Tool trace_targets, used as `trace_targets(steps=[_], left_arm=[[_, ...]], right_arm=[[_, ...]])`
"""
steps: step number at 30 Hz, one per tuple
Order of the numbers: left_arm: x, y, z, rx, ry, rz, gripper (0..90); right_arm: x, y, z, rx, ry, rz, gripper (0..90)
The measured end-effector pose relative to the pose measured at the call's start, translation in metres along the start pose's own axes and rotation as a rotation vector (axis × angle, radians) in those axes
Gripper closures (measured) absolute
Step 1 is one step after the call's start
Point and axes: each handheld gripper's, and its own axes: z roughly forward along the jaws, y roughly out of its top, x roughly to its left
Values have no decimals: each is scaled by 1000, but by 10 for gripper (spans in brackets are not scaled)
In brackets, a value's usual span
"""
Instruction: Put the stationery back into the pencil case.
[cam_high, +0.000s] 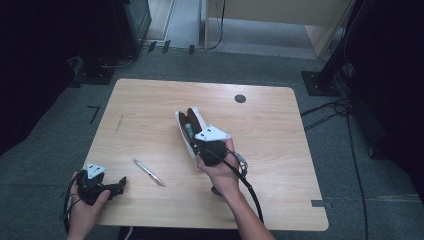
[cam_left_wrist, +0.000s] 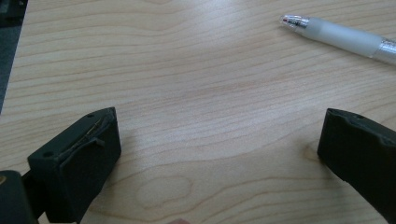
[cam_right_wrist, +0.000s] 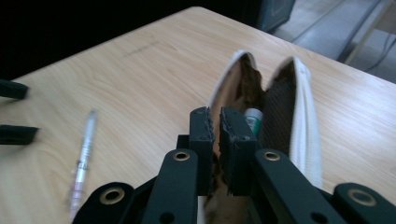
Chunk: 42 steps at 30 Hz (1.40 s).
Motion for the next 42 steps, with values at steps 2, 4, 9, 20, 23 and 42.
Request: trace_targets(steps=[2,4,9,20,23,42], left_arm=[[0,0,0,2,-1,0,0],[0,0,0,1,-1,0,0],[0,0,0,0,-1,0,0],[0,0,0,0,-4,1,0],[0,0,0,0,-3,1,0],[0,0,0,0,-3,2,0]], right_arm=[[7,1,-6,-18,25,2,828],[14,0,-9,-28,46,-2,821],[31,-6,-10,-24,91,-8,816],[24,-32,-38,-17,98,-21,810],[15,-42,-47,-20,108,-13,787],[-25,-104,-87,16,82,30,762]])
